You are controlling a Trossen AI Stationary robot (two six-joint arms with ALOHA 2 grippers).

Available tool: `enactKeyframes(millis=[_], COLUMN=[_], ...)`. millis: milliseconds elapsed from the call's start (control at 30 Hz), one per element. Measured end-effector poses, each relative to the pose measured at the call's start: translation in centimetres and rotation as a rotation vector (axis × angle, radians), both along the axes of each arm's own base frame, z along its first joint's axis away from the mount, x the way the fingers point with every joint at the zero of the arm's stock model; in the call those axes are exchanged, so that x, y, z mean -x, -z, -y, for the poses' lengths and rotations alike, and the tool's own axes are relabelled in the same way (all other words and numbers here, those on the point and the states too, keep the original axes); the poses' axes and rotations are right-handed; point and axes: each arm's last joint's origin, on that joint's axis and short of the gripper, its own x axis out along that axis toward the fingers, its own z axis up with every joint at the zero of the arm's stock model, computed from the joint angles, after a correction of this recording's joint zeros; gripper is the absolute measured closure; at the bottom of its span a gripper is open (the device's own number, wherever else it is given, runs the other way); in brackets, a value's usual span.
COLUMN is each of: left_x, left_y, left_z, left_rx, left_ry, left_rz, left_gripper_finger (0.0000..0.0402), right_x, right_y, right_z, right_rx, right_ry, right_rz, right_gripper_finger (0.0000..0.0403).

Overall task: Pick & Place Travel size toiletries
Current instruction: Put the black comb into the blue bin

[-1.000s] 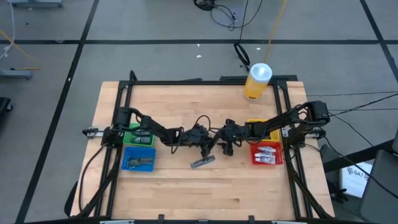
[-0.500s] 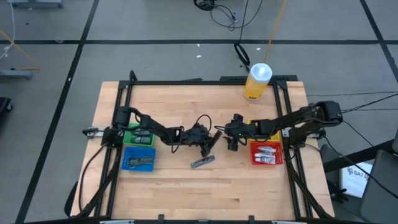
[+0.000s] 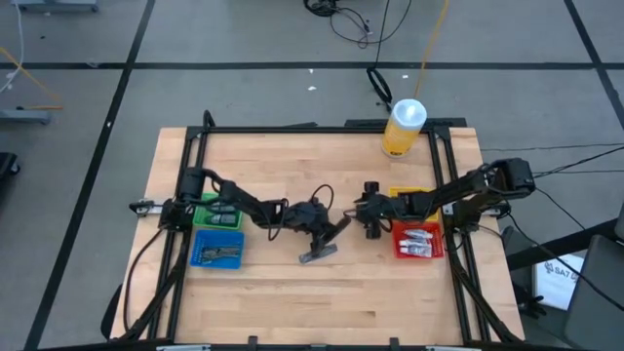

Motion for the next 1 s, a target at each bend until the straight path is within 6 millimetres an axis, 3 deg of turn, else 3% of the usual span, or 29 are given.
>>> enactKeyframes(millis=[400,600,1000], left_x=[0.1,0.1,0.1], left_y=[-3.4,-2.3,-1.7], left_z=[0.3,-0.4,-1.9], left_rx=[-0.037,-0.072,-0.077], left_ry=[0.059,-0.067,-0.101], left_rz=[0.08,0.039,0.023], left_gripper_finger=[0.04,0.0396,0.0397], right_x=[-0.1,-0.2,-2.0], right_y=[-0.2,-0.3,2.6], right_z=[-3.6,-4.1,-4.1], right_rx=[0.235,0.298,0.474], right_ry=[-0.39,-0.453,-0.516], right_rz=[-0.005,0.008,0.038], right_gripper_finger=[0.0191,0.019,0.019])
